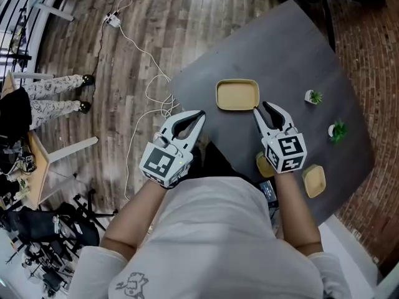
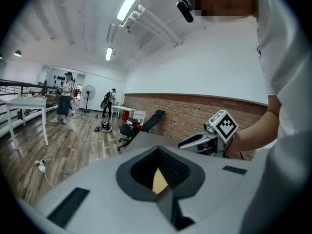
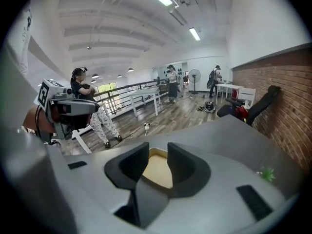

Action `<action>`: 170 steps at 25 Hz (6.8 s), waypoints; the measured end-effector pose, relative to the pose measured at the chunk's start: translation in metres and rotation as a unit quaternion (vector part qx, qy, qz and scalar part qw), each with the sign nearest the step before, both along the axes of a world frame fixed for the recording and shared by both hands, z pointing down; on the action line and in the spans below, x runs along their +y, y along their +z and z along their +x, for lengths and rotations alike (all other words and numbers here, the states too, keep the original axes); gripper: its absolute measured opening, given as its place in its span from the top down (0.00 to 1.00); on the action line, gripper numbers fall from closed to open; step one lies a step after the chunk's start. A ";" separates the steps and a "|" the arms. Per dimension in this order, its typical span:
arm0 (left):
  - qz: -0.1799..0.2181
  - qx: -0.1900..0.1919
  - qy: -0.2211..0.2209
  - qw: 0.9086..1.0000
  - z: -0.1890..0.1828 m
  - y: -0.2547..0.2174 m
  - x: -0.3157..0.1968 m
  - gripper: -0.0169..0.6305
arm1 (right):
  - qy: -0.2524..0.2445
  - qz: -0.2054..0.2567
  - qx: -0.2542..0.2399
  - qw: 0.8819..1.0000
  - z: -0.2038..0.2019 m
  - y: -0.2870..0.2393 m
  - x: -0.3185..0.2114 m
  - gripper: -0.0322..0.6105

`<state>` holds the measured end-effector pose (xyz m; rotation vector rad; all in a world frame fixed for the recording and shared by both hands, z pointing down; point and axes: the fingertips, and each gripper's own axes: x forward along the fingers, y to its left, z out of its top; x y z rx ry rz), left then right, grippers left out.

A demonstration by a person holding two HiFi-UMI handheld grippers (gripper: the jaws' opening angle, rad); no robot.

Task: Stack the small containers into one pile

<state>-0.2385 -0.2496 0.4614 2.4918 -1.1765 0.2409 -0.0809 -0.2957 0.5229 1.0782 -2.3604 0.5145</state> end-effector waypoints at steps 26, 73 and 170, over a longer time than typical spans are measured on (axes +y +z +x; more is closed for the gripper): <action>-0.109 -0.027 0.012 0.994 0.017 0.130 -0.037 0.96 | 0.049 -0.153 0.058 0.985 0.036 0.159 -0.045 0.79; 0.010 -0.023 0.032 0.999 -0.053 0.011 0.108 0.96 | 0.129 -0.052 -0.011 0.990 -0.016 0.018 0.087 0.92; -0.083 -0.033 0.140 0.986 0.254 0.082 0.132 0.96 | 0.050 -0.155 0.000 0.987 0.250 0.088 0.156 0.92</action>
